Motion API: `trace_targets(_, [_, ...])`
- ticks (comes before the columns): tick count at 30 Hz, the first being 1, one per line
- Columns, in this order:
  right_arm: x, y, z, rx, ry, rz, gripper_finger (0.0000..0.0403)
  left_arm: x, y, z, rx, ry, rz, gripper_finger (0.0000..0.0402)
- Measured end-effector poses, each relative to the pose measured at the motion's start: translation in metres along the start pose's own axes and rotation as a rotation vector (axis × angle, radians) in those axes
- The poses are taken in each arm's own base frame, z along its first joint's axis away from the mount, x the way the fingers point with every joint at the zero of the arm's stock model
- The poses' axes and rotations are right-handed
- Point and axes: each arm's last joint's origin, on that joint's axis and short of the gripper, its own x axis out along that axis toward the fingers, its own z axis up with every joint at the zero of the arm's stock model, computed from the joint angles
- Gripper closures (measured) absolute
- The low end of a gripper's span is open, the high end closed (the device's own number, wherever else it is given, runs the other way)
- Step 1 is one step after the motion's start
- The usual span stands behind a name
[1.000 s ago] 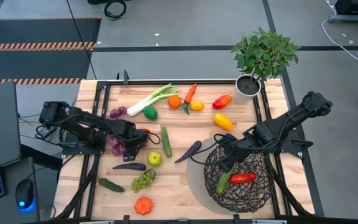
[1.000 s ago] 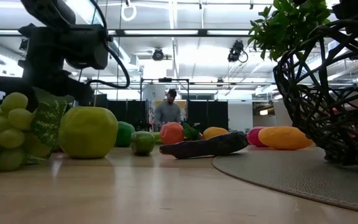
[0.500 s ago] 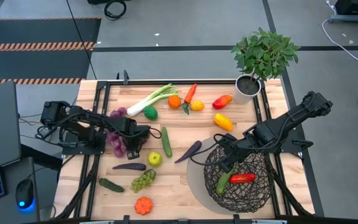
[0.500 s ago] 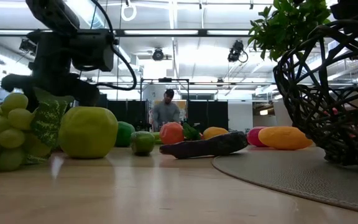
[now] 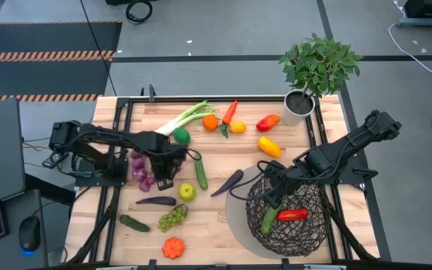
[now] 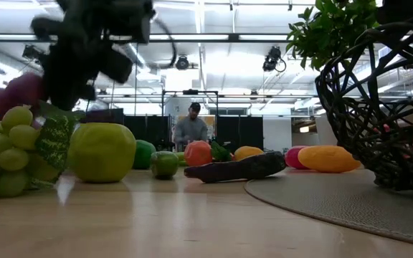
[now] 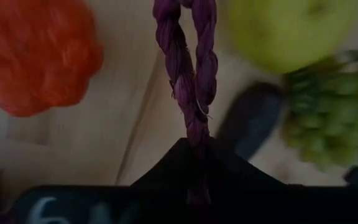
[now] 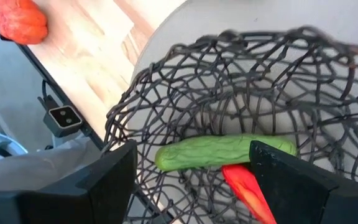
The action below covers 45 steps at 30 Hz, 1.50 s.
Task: Build produce basket
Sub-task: Put the purple garlic into the black basket
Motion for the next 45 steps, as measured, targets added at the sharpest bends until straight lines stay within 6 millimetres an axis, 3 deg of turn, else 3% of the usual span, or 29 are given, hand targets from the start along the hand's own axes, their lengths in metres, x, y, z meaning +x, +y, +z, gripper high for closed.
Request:
trace_targets(7, [0.000, 0.000, 0.000, -0.023, -0.015, -0.004, 0.0090, -0.063, -0.020, 0.014, 0.029, -0.107, -0.009, 0.0367])
trace_targets(15, [0.000, 0.000, 0.001, -0.077, -0.019, -0.005, 0.0090, -0.135, -0.034, 0.015, 0.040, -0.271, 0.042, 0.0359])
trace_targets(22, [-0.005, -0.007, 0.000, -0.099, -0.025, -0.046, 0.0090, -0.210, -0.050, 0.019, 0.067, -0.643, -0.065, 0.0361])
trace_targets(29, [-0.042, -0.035, -0.007, -0.041, -0.057, -0.088, 0.0090, -0.274, -0.069, 0.025, 0.147, -1.112, -0.246, 0.0361])
trace_targets(36, [-0.085, -0.044, -0.004, -0.077, -0.311, 0.147, 0.0090, -0.296, -0.078, 0.035, 0.166, -1.346, -0.365, 0.0358])
trace_targets(45, [-0.108, -0.045, 0.000, -0.309, -0.500, 0.250, 0.0090, -0.274, -0.100, 0.079, 0.181, -1.350, -0.499, 0.0359])
